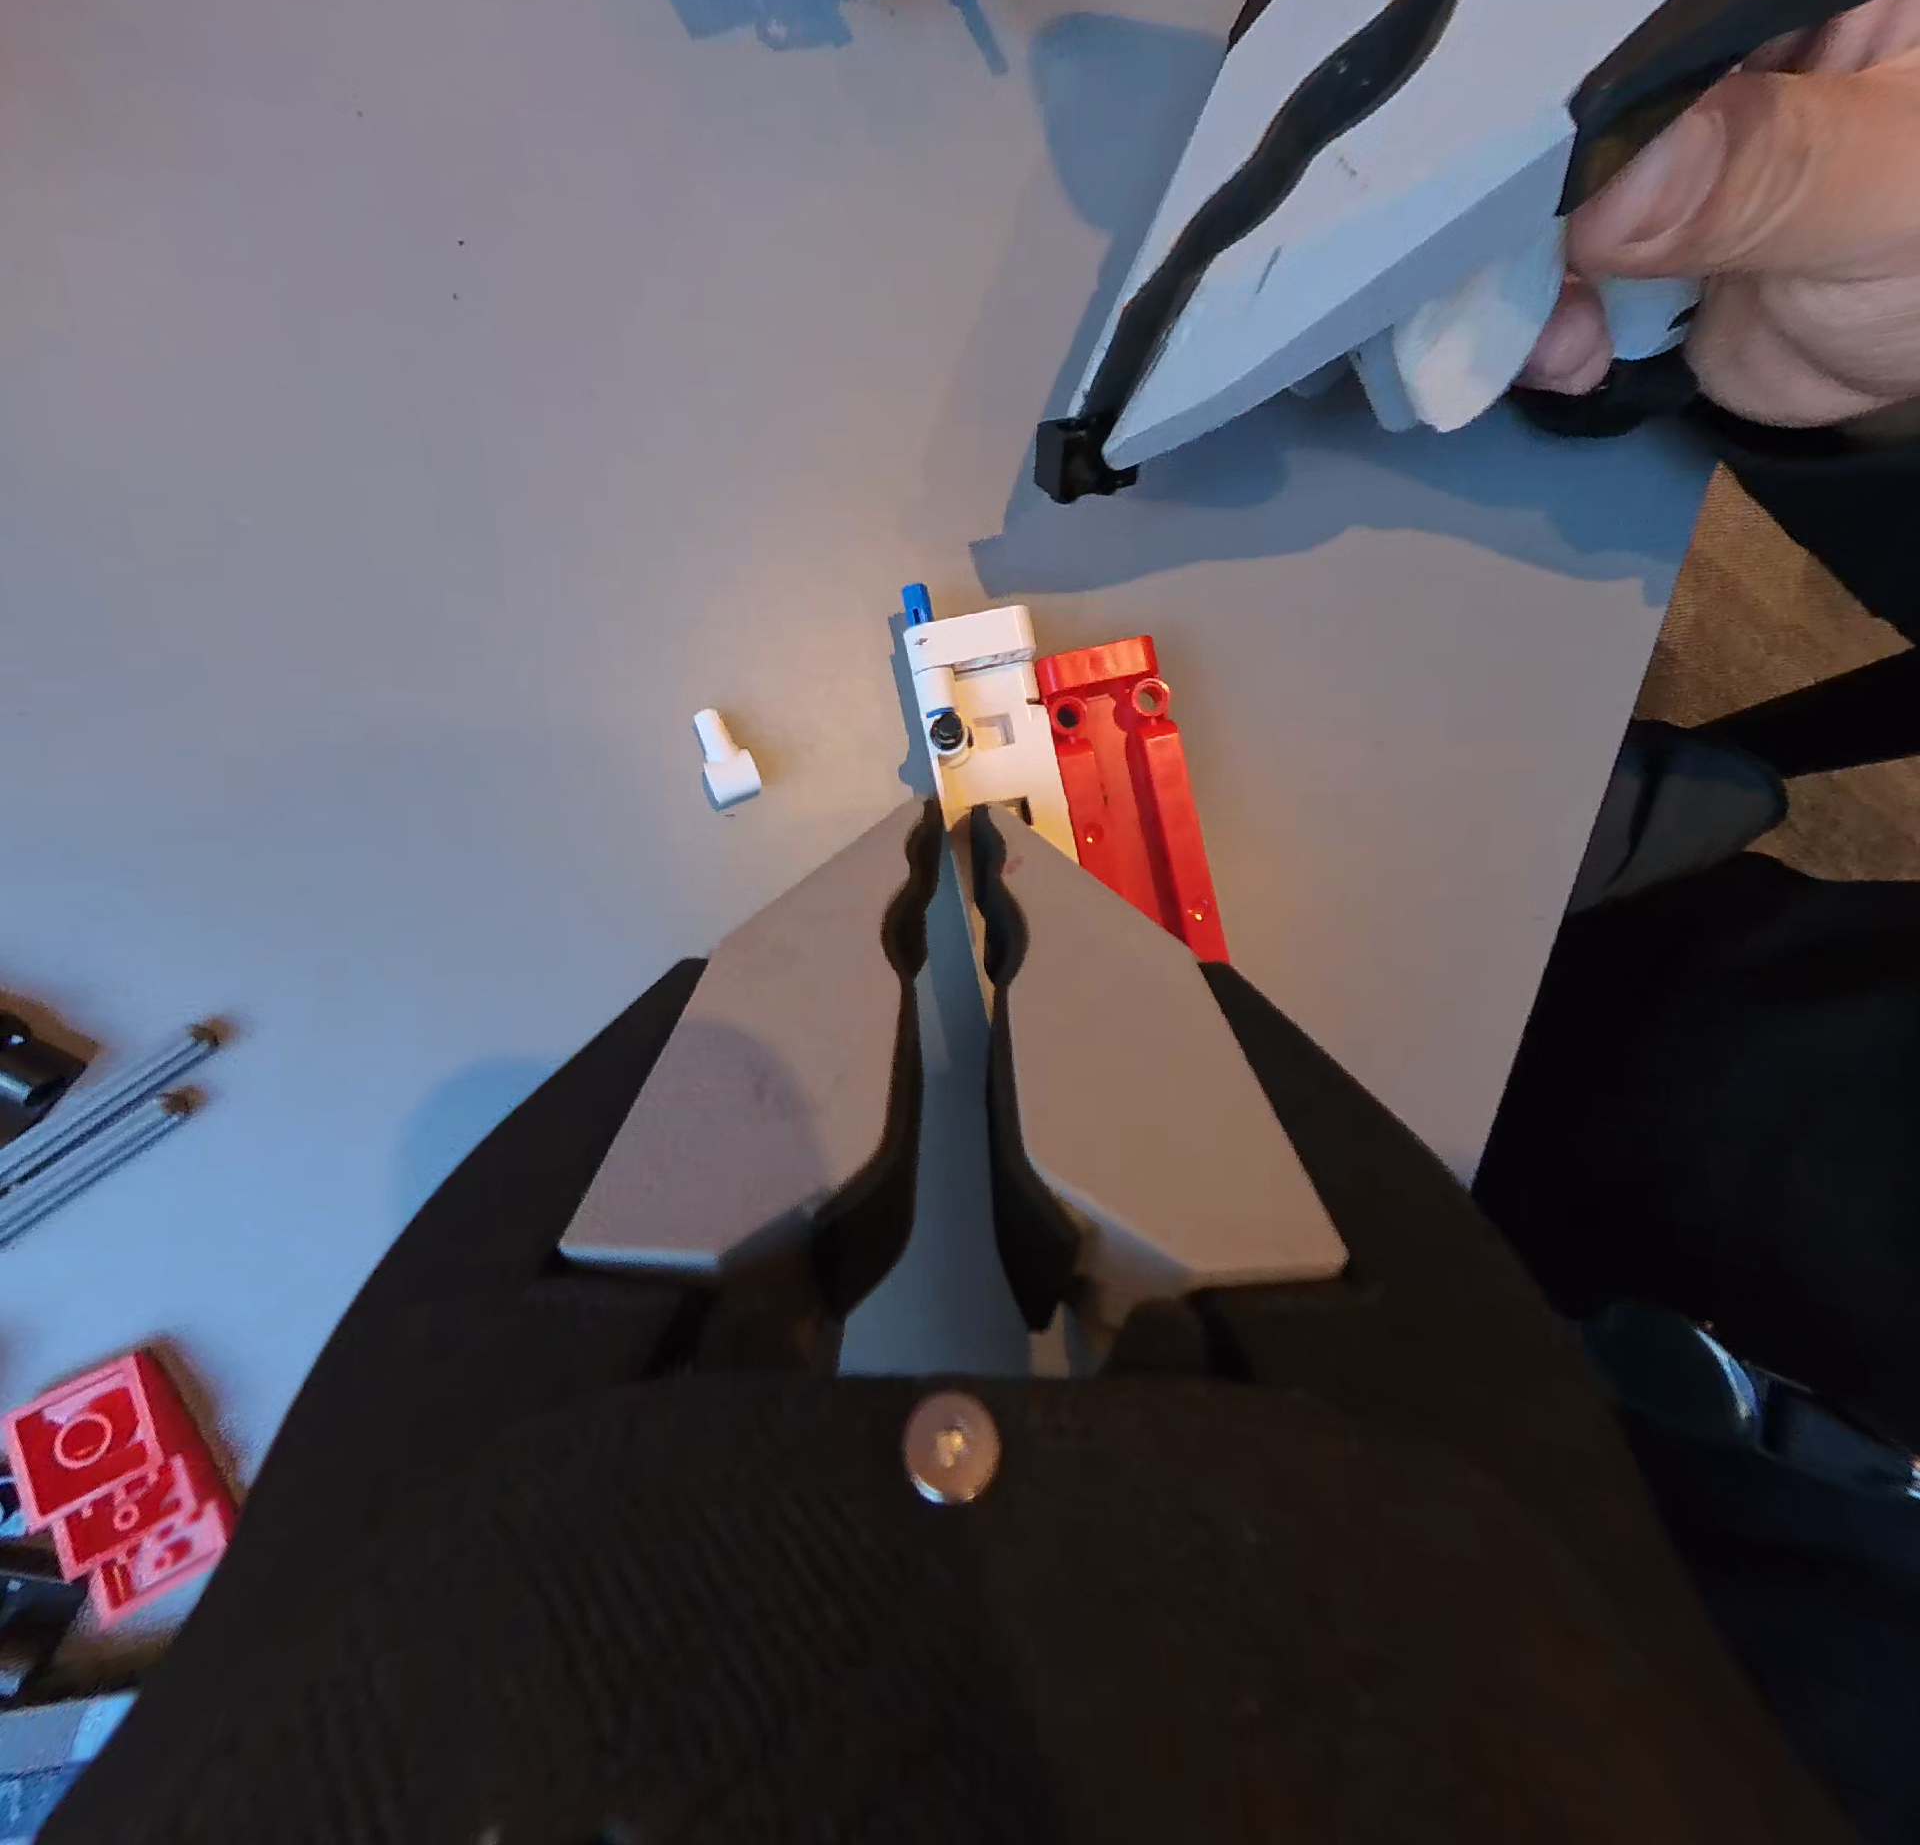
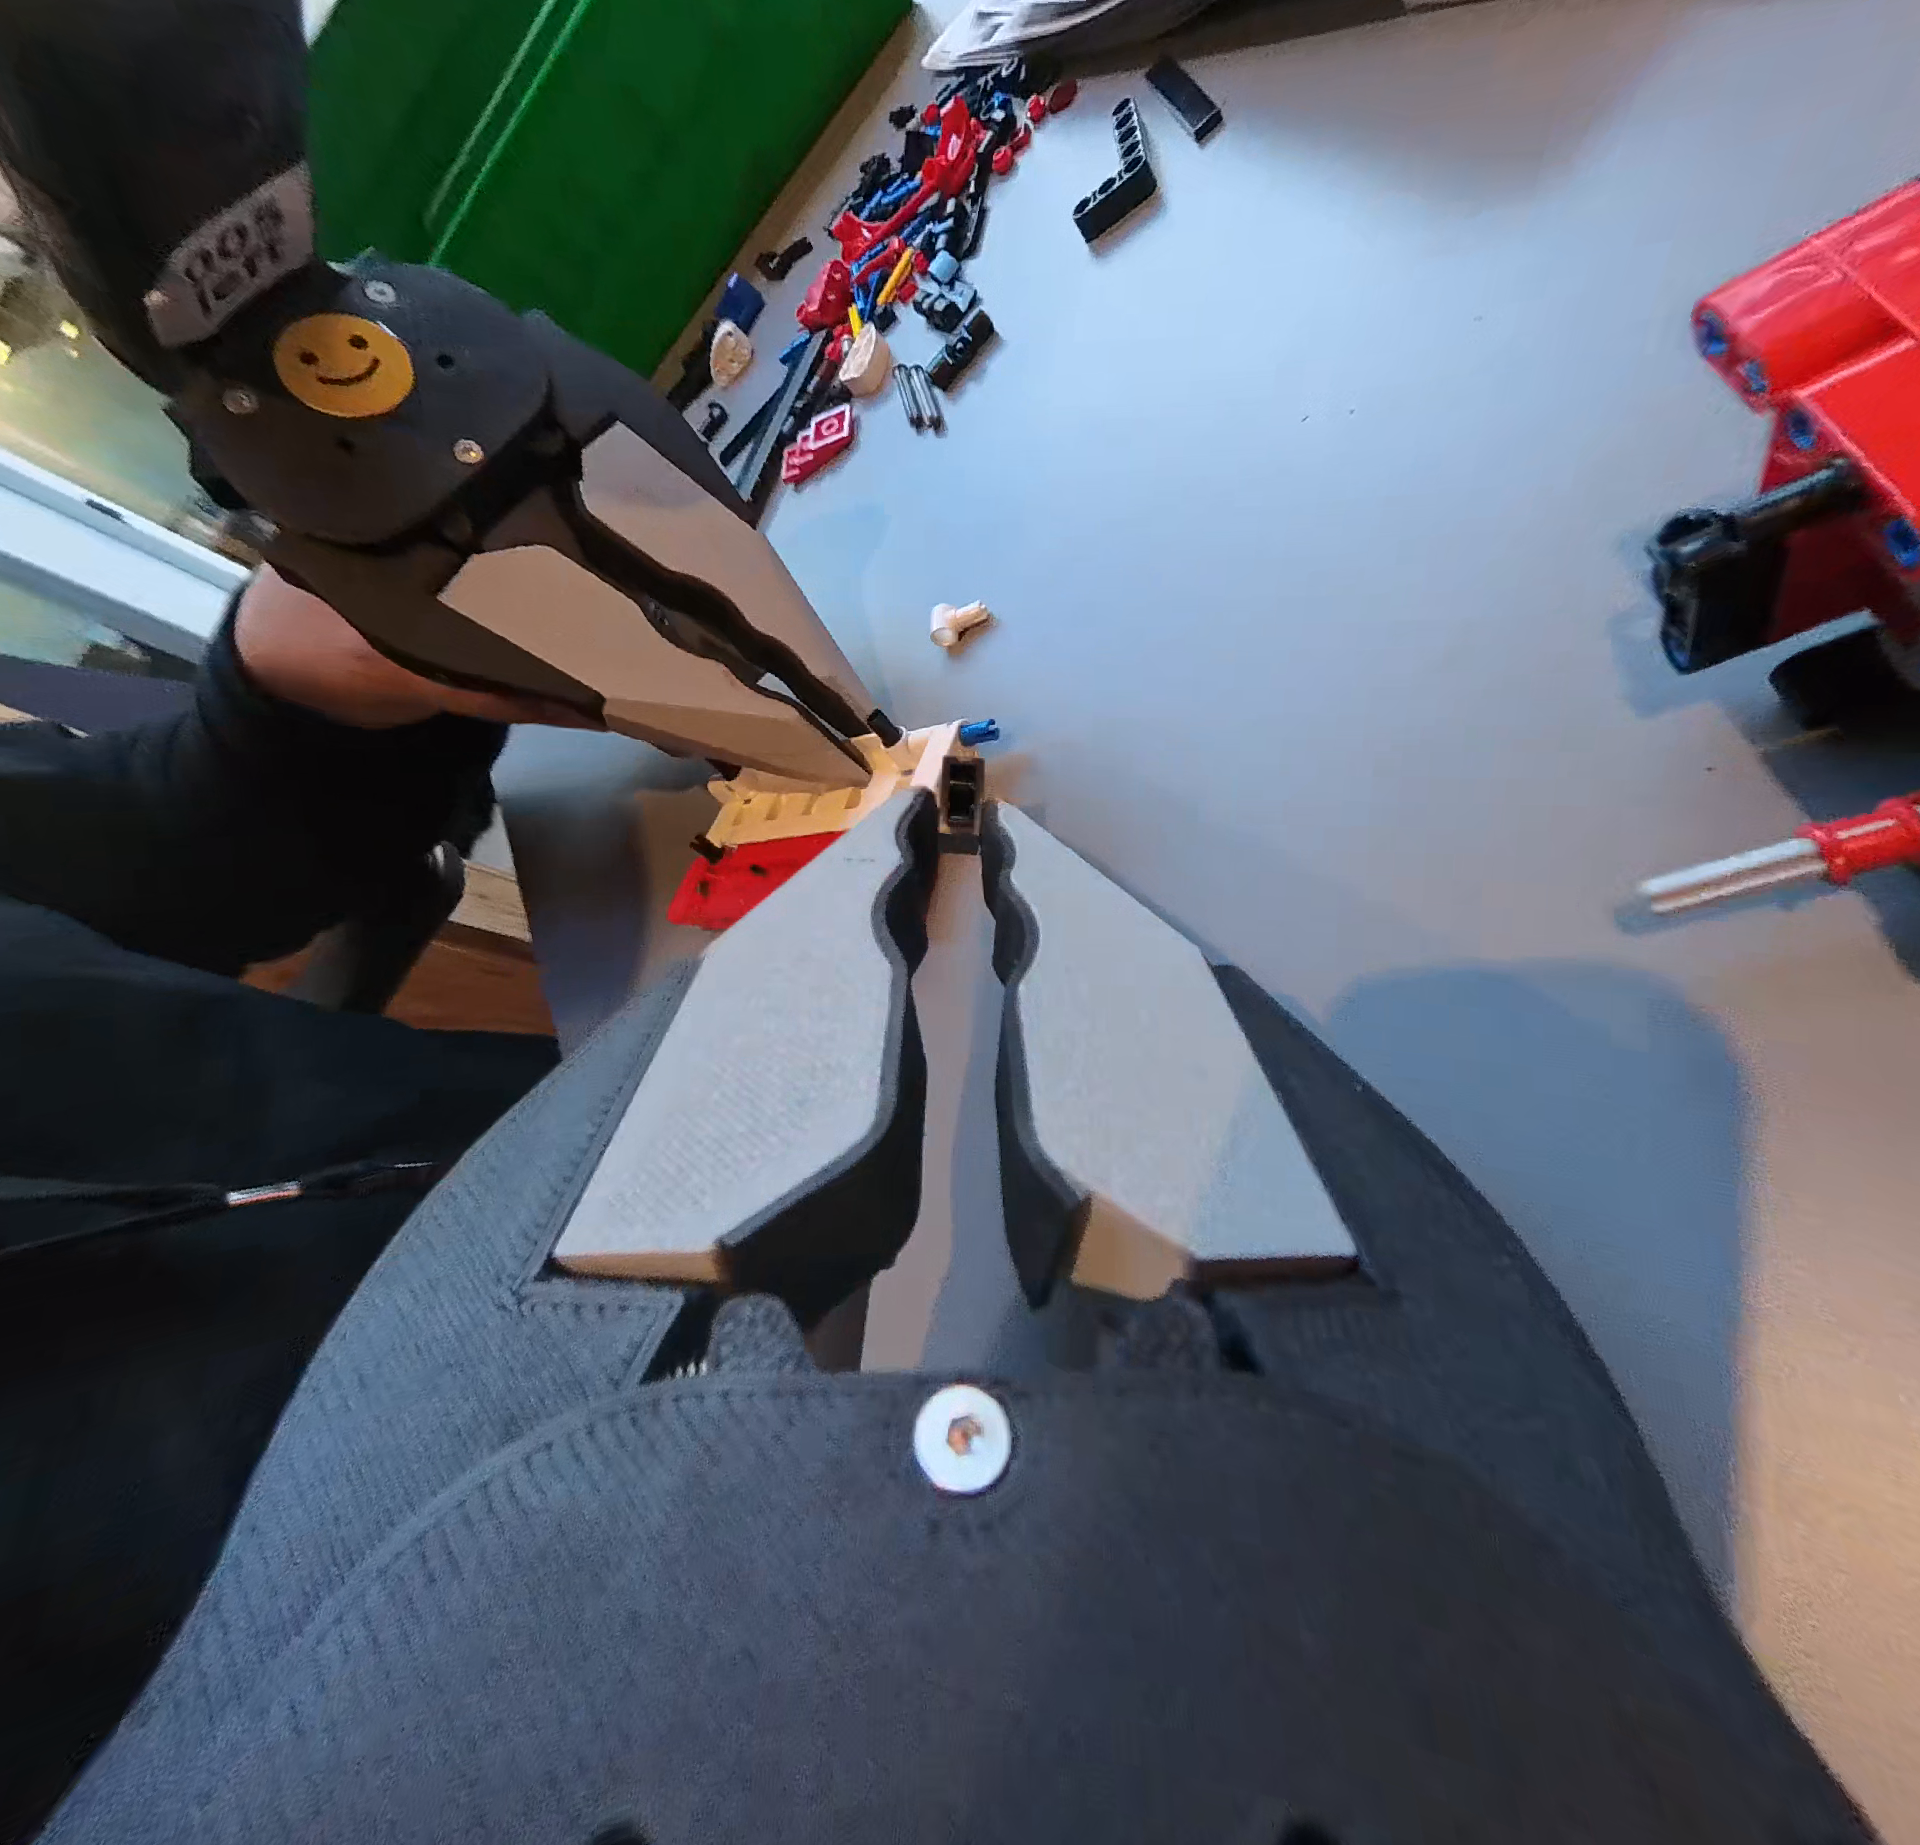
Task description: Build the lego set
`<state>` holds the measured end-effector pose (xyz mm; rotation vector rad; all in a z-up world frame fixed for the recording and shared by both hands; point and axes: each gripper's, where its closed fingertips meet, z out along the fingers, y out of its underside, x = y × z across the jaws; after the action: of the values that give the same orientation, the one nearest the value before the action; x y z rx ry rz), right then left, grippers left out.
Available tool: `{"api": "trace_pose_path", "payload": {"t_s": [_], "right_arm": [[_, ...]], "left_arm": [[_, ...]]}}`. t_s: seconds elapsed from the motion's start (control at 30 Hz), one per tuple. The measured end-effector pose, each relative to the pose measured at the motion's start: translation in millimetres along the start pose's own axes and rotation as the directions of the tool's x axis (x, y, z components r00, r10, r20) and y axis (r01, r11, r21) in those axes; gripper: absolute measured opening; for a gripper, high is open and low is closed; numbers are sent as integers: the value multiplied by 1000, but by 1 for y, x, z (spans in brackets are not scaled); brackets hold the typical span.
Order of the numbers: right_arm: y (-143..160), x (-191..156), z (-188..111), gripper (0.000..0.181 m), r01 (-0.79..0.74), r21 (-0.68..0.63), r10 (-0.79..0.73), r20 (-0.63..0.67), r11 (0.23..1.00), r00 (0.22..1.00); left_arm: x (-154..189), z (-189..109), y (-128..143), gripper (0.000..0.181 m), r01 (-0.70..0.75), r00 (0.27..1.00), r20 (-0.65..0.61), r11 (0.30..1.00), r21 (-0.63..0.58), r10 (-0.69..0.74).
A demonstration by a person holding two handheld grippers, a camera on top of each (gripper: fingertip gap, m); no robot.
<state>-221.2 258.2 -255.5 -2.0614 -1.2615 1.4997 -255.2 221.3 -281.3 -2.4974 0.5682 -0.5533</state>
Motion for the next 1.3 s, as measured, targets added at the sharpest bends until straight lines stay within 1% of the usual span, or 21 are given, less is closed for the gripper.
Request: {"api": "trace_pose_path", "payload": {"t_s": [0.13,0.23,0.33,0.4,0.43,0.5,0.57,0.67,0.77,0.87,0.93,1.03,1.1,1.23,1.3], "right_arm": [[10,-3,8,6,120,-74,-126,-73,990,989],[14,-4,11,6,198,-110,-211,-120,974,970],[5,-9,3,6,255,-40,-258,-141,966,956],[-3,-16,-5,6,278,25,-273,-126,960,954],[-6,-20,-8,6,294,55,-286,-119,954,951],[-11,-30,-14,6,347,104,-335,-114,932,935],[-14,-39,-18,6,409,127,-394,-127,904,910],[-19,-52,-22,6,520,139,-496,-174,843,850],[-20,-60,-24,6,612,133,-577,-226,780,785],[-18,-59,-24,6,660,110,-617,-270,743,739],[-14,-53,-21,6,656,91,-614,-274,750,740],[-8,-36,-18,6,630,52,-591,-294,775,751],[-8,-29,-17,6,627,46,-586,-305,778,750],[-10,-25,-16,6,628,44,-586,-316,777,746],[-9,-23,-14,6,627,28,-588,-315,779,745]], "left_arm": [[4,0,1,3,-7,1000,20,1000,20,7],[6,-4,-1,1,-49,998,42,996,81,46],[3,-16,-4,1,-129,987,115,975,183,109],[3,-25,-6,0,-149,983,140,956,253,117],[8,-31,-9,0,-167,983,131,937,306,132],[10,-46,-18,0,-225,970,180,887,403,164],[15,-58,-26,0,-280,955,221,841,464,196],[26,-68,-33,0,-299,953,206,787,539,222],[26,-66,-34,0,-309,949,230,788,533,216],[30,-64,-34,0,-316,947,230,779,542,225],[24,-56,-30,0,-280,956,228,814,509,186],[9,-46,-21,0,-180,967,244,875,450,73],[2,-40,-15,0,-123,969,245,903,413,19],[-2,-33,-8,0,-11,980,185,916,402,-69],[-4,-31,-6,0,11,981,176,919,394,-87]]}}
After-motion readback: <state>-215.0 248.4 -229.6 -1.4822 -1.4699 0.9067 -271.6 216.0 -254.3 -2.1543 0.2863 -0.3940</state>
